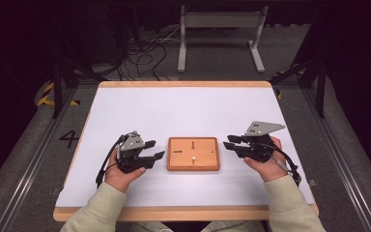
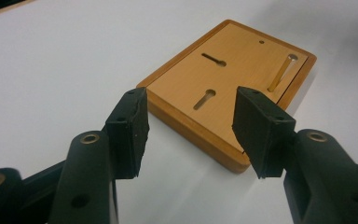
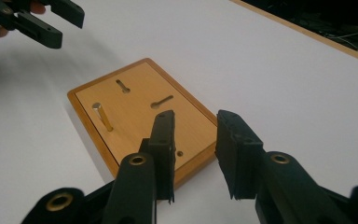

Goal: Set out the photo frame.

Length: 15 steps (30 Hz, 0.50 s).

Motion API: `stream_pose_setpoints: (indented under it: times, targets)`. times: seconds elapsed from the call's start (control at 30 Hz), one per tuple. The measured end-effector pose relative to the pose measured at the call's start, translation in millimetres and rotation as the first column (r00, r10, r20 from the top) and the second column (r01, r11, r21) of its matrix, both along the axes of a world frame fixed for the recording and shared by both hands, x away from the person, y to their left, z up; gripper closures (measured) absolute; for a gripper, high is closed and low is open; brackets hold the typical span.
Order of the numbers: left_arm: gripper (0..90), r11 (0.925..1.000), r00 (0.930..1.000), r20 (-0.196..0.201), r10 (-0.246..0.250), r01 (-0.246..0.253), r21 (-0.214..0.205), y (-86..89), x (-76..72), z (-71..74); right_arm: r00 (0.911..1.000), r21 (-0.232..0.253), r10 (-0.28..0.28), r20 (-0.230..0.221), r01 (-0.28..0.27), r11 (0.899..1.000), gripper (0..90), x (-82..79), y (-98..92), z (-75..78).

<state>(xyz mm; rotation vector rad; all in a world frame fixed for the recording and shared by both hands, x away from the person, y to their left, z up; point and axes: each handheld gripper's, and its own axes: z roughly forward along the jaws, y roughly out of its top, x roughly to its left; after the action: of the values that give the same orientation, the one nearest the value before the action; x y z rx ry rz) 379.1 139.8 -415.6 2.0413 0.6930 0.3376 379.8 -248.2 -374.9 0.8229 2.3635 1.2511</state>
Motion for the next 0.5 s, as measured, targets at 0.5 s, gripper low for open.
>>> stream_pose_setpoints:
  times: [0.5]
  targets:
    - [55.6,0.9918,0.9923,-0.003,-0.124,0.123,-0.032,-41.0,10.2,11.2,0.9966,0.01,-0.069,-0.046,0.069,0.998,66.9,3.4,-17.9,-9.1]
